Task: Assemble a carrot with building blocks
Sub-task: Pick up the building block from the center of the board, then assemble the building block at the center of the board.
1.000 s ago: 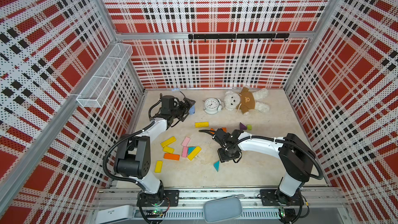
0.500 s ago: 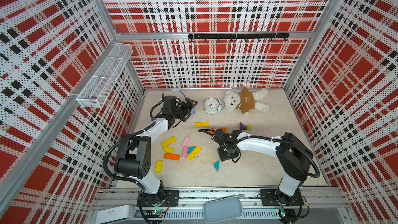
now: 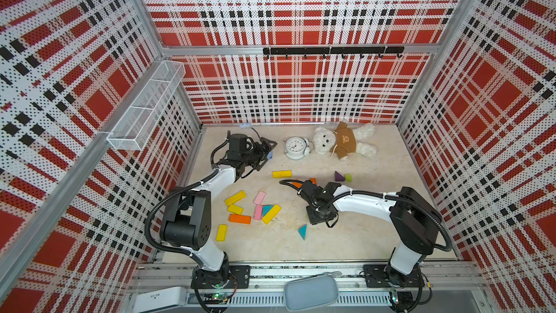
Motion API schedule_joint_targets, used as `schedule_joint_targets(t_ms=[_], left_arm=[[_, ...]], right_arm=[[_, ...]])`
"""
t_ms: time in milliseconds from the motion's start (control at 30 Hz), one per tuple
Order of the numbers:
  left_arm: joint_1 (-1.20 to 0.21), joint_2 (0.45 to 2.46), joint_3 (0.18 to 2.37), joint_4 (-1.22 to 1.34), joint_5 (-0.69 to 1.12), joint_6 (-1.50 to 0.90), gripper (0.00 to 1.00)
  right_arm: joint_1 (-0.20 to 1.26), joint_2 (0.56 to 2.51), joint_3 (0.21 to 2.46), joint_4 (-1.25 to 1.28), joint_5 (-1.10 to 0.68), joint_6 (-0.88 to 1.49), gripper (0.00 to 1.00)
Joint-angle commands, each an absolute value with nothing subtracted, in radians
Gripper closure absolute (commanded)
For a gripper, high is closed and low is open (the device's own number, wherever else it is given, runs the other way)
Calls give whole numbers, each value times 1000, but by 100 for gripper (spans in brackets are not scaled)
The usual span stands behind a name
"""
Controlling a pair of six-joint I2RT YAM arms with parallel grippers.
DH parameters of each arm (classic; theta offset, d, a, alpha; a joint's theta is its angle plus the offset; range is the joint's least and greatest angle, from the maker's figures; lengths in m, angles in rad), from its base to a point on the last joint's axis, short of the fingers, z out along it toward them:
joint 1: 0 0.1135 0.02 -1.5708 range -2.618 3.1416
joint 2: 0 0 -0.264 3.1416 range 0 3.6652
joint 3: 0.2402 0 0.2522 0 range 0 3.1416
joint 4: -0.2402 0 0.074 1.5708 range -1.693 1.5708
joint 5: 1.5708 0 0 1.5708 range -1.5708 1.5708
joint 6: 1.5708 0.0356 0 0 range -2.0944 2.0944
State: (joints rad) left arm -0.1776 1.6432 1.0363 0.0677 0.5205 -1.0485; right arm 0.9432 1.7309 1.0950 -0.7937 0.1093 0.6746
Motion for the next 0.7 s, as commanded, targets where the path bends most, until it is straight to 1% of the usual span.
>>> schedule_joint_targets(t_ms=[0,133,333,667], left_arm=[[-189,1644,1043,94,536,-1051,0],[-205,1642,1043,94,538,-1049,0],[-237,1632,1051,95,547,-1032,0],[-289,1615,1049,95,548,-1035,0]], right_arm=[[948,1687,1093,-804,162,692,57],[934,1671,1110,-820,177,681,57],[898,1673,1185,-833,149,648,56],[765,1666,1222,-842,129,577,56]])
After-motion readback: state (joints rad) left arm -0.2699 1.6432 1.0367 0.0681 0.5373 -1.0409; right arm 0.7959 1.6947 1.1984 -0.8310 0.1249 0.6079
